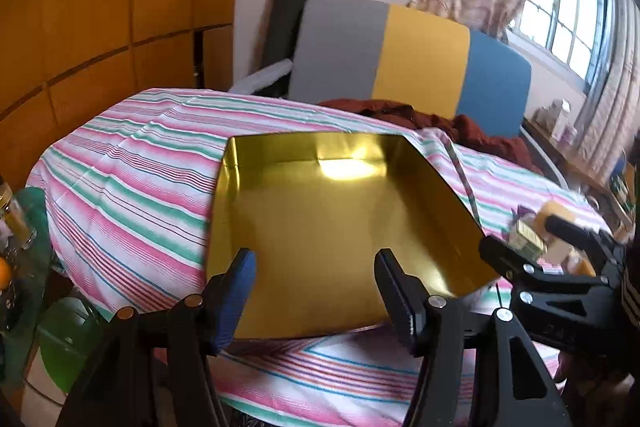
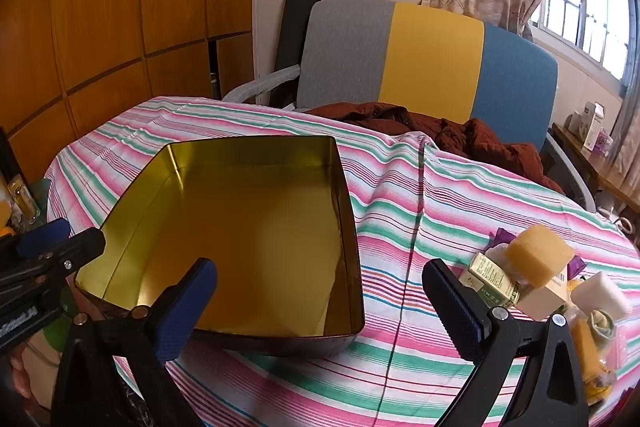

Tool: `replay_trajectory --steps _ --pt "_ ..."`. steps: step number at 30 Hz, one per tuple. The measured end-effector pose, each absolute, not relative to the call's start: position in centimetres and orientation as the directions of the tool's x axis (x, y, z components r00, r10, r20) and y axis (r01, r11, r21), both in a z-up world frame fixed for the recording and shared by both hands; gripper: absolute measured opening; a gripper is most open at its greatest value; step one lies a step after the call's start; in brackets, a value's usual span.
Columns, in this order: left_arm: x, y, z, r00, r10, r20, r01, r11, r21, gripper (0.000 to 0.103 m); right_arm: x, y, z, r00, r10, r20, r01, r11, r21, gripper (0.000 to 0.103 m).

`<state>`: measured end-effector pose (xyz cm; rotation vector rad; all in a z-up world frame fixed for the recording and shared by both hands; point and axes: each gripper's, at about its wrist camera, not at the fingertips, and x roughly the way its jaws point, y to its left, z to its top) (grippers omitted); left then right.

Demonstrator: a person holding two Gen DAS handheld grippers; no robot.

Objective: Organize objects
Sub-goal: 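Move the left gripper from the gold tray toward the cluster of items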

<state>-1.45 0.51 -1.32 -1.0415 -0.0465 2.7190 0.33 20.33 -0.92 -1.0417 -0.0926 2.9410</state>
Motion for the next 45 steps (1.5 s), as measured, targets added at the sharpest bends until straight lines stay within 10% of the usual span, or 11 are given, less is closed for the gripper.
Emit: replay_trajectory --steps 25,45 --pt "-0.6 4.6 -0.1 -0.664 0.395 -0.635 -0.427 -0.897 -0.113 0.084 2.2 26.4 -0.7 -0.766 0.071 -0.639 -0.101 -0.995 0.011 0.103" --pt "0.6 15.3 2.2 -0.521 0.608 -0.6 -0.723 -0.688 -0.069 0.103 9.1 49.2 2.7 -0.702 0.389 -0.596 -0.559 -0.82 0.123 0.103"
